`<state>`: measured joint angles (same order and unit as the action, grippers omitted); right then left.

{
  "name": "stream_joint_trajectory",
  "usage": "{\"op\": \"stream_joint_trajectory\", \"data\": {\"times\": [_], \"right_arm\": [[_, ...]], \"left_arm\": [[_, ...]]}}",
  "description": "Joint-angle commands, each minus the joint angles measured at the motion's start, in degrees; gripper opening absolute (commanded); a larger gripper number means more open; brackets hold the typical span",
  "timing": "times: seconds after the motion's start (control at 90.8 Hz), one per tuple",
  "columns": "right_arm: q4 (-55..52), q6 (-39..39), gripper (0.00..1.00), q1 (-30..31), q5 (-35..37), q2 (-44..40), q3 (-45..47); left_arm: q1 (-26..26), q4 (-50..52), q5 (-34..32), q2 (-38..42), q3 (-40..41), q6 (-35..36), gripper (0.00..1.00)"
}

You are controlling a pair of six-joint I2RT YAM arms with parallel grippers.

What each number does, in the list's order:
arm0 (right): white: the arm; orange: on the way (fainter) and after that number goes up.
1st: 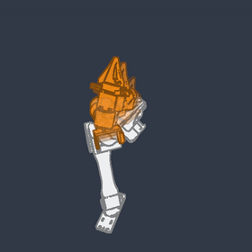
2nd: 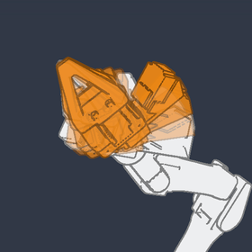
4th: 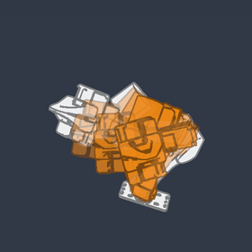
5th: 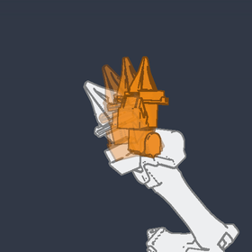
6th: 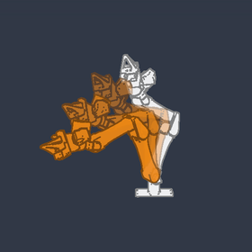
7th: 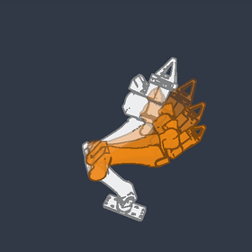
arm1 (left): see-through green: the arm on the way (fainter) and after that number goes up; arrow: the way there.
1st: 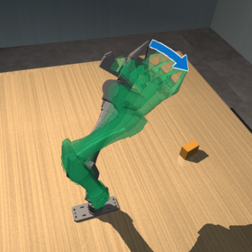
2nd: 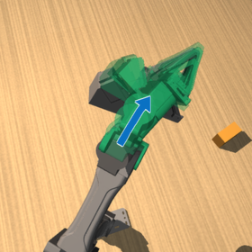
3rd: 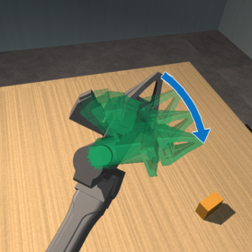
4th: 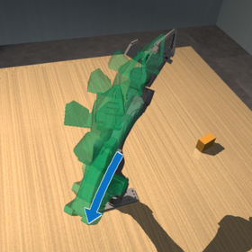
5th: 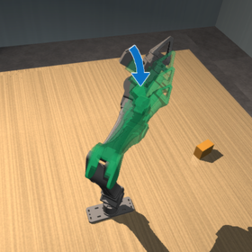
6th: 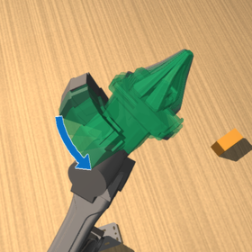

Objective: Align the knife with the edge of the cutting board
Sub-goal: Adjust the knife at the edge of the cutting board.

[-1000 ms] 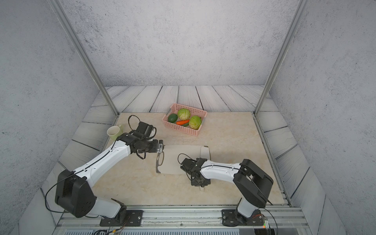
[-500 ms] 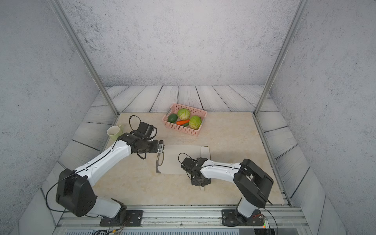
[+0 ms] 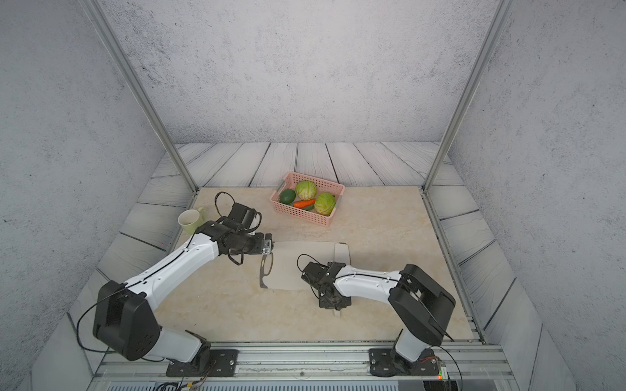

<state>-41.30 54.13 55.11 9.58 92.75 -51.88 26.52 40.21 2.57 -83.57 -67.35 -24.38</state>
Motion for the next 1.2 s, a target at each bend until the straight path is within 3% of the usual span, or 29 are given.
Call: {"op": "stream_joint_trajectory", "data": {"times": [0.0,0.804,1.189], "right_arm": [[-0.5,-0.4,0.29,-0.4,1.4,-0.5,-0.4],[-0.5,-1.3,0.29,-0.7,1.2,0.7,-1.4],[-0.8,-1.3,0.46,-0.6,0.5,-1.3,-0.7]], "left_arm": [[0.4,1.2,-0.9,-0.1,-1.5,0.7,0.98],[0.5,1.3,-1.1,-0.3,-1.4,0.8,0.98],[0.5,1.4,-1.0,-0.2,-1.6,0.8,0.98]]}}
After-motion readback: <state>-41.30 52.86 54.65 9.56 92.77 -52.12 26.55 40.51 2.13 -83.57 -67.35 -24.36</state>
